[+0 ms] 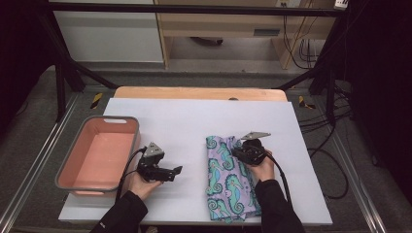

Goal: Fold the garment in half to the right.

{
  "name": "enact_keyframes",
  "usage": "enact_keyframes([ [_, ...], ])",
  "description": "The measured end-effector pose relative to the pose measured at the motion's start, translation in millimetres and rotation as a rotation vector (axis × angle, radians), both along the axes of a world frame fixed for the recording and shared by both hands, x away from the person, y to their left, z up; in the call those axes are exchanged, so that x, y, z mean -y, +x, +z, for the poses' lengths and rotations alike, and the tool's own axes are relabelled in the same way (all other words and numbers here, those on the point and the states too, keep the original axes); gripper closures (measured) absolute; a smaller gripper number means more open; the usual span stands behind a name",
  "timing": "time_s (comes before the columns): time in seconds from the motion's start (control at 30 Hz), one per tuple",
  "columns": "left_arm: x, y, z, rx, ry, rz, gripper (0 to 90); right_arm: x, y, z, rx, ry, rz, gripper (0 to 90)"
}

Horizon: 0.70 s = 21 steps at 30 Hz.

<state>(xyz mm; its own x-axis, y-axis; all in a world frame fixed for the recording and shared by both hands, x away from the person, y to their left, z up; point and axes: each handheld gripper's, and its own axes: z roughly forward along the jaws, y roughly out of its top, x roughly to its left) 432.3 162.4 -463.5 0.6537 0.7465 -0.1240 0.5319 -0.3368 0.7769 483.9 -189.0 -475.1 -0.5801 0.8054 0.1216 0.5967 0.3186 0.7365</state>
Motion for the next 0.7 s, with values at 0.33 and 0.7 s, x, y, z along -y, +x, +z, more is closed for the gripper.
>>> enact_keyframes([
  [0.33,0.9,0.2,-0.8,-0.004,0.001,-0.004,8.3,18.1,-13.0,21.6,0.048,0.001,-0.060,87.1],
  [0.7,0.2,0.2,-1.0,-0.007,-0.002,-0.006,8.2,21.5,-1.0,6.1,0.054,-0.039,-0.071,63.1],
])
